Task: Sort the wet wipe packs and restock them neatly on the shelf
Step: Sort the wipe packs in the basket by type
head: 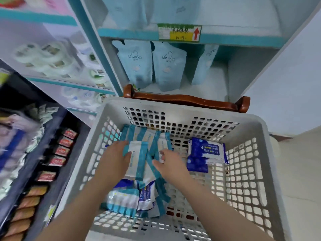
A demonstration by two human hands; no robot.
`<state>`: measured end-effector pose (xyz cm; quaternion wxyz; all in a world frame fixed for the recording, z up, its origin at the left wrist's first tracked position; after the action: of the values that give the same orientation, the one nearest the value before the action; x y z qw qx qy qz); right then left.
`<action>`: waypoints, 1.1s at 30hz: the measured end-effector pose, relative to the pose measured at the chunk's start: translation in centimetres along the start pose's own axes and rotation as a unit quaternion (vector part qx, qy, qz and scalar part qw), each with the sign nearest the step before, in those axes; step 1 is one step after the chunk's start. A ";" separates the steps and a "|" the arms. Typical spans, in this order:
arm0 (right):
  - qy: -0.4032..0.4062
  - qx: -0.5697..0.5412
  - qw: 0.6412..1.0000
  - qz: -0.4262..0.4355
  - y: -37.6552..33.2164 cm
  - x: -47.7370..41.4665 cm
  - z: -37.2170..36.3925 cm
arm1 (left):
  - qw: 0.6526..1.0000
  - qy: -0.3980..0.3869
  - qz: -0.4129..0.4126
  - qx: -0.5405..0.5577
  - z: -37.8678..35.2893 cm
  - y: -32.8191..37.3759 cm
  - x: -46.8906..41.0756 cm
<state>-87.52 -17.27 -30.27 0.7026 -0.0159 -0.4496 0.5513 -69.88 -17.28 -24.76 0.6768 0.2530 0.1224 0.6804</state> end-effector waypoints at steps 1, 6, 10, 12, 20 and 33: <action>-0.018 -0.017 1.000 -0.007 -0.8 -0.2 -1.1 | 1.000 0.002 0.027 0.000 0.7 -1.1 0.7; -0.053 -0.058 0.996 -0.044 -2.4 -1.5 -4.5 | 0.998 -0.044 0.024 -0.023 0.3 -3.8 1.9; -0.058 -0.122 0.989 -0.064 -1.7 -2.4 -4.7 | 0.996 -0.064 0.006 -0.065 -0.8 -4.5 1.4; -0.070 -0.169 0.981 -0.065 -1.7 -2.3 -4.6 | 0.994 -0.077 -0.007 -0.082 -1.6 -4.4 1.2; -0.078 -0.336 0.929 -0.132 -0.9 -2.7 -3.2 | 0.997 -0.074 0.004 -0.020 -3.1 -5.1 0.3; -0.104 -0.509 0.816 -0.255 0.9 -8.2 -2.3 | 0.994 -0.092 0.062 -0.019 -4.2 -3.9 -7.3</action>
<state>-86.65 -22.27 -37.13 0.6589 -0.1989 -0.7241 0.0439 -69.01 -23.53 -31.56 0.6466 0.3084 0.0307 0.6970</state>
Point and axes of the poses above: each hand's wrist, its own x-axis away from the middle knuckle, its own z-axis out of the back of the hand, y = z × x, the point moved 6 cm from there along -x, towards the middle knuckle, and after that the axes turned 11 degrees about -z, right-handed, at the moved point
